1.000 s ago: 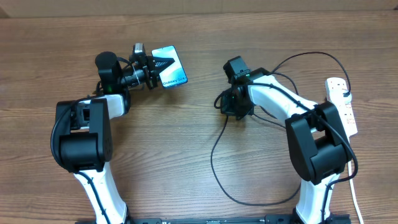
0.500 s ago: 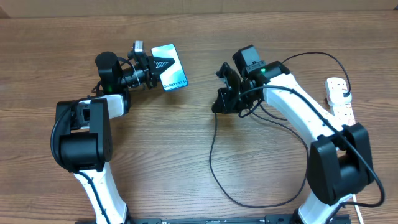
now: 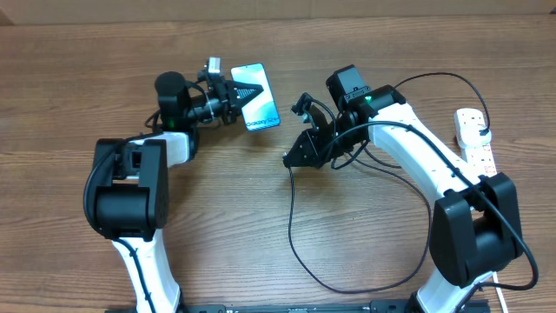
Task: Plug charger to phone and switch on socket
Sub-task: 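Lift the plug with the right gripper and carry it toward the phone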
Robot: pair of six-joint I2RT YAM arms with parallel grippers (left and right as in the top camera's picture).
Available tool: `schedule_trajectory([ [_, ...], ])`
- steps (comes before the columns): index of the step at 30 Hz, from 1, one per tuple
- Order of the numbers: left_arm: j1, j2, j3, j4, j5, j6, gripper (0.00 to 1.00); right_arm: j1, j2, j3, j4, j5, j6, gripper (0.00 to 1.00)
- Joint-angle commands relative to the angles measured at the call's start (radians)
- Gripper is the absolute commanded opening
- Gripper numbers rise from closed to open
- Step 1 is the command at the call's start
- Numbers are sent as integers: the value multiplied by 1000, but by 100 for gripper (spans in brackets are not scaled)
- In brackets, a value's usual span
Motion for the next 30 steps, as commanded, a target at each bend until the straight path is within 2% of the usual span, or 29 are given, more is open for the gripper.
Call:
schedule_trajectory([
  [1,-26,2,30,8,-70,-13,5,-1,-20,16,20,-34,-24,4],
  [7,-48,2,30,56,-77,-19,4,-1,-19,7,57,-104,-5,4],
  [14,-35,2,30,149,-47,-71,4,-4,-19,-11,175,-157,93,4],
  [21,-30,2,30,261,-21,-169,5,-6,-19,-11,238,-165,150,4],
  [26,-3,2,30,345,17,-245,4,-27,-13,-11,292,-233,179,4],
  [30,12,2,30,357,32,-258,5,-38,4,-11,331,-326,179,4],
])
